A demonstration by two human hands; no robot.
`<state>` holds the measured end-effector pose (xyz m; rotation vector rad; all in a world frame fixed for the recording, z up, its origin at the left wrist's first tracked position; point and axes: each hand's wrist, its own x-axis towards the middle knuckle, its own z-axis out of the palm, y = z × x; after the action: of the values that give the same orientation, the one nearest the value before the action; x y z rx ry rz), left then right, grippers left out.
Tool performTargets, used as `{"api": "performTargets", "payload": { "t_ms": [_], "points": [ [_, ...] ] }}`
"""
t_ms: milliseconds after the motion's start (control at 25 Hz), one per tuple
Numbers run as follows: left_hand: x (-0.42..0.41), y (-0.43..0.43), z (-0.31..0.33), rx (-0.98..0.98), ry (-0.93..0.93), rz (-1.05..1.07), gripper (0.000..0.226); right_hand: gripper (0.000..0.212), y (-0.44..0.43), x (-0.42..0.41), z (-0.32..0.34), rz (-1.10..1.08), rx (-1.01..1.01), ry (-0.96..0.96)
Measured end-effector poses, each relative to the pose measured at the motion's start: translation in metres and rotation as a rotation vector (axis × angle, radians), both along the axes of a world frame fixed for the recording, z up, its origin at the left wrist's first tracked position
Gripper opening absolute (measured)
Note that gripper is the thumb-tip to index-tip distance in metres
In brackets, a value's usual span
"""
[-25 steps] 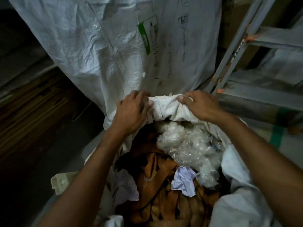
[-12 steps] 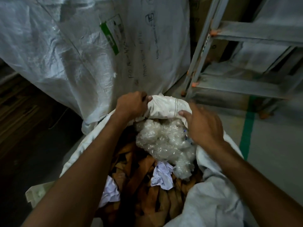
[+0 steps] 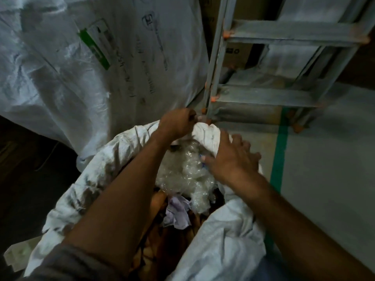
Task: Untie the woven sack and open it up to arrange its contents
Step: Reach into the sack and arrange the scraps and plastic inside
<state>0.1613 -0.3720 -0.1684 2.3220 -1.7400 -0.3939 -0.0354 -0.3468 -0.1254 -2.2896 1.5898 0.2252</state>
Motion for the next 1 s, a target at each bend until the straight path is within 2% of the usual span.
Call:
{"api": "performTargets", "payload": {
  "t_ms": [80, 200, 280, 360, 440, 560, 680, 800, 880, 920, 1000],
  "points": [
    [-0.008, 0.007, 0.004, -0.113, 0.096, 0.073, 0.027, 0.082, 0.019, -0.019, -0.013, 0.001, -0.007, 0.016],
    [-0.03, 0.035, 0.017, -0.361, 0.072, 0.079, 0.033, 0.066, 0.01, -0.035, -0.018, -0.018, 0.013, -0.075],
    [-0.053, 0.062, 0.027, -0.38, 0.154, 0.076, 0.036, 0.053, 0.005, -0.03, -0.007, -0.023, 0.035, -0.108],
    [-0.084, 0.09, 0.036, -0.241, 0.32, 0.091, 0.035, 0.046, 0.0, -0.026, 0.001, -0.048, 0.09, -0.091],
    [-0.114, 0.118, 0.05, 0.029, 0.521, 0.125, 0.039, 0.038, -0.012, -0.026, 0.007, -0.104, 0.217, -0.084],
    [-0.139, 0.155, 0.068, 0.323, 0.542, 0.057, 0.065, 0.017, -0.033, -0.032, 0.011, -0.216, 0.52, -0.253],
    [-0.157, 0.185, 0.075, 0.395, 0.533, -0.023, 0.086, 0.015, -0.039, -0.044, 0.005, -0.343, 0.746, -0.431],
    [-0.175, 0.2, 0.081, 0.311, 0.693, 0.032, 0.067, 0.02, -0.032, -0.047, 0.005, -0.405, 0.84, -0.486],
    [-0.191, 0.205, 0.082, 0.284, 0.694, 0.004, 0.052, 0.045, -0.023, -0.051, 0.011, -0.356, 0.776, -0.503],
    [-0.201, 0.207, 0.075, 0.273, 0.637, -0.026, 0.058, 0.054, -0.015, -0.056, 0.018, -0.266, 0.619, -0.478],
    [-0.219, 0.211, 0.057, 0.217, 0.443, -0.024, 0.074, 0.053, 0.007, -0.08, 0.03, 0.039, 0.17, -0.347]
  ]
}}
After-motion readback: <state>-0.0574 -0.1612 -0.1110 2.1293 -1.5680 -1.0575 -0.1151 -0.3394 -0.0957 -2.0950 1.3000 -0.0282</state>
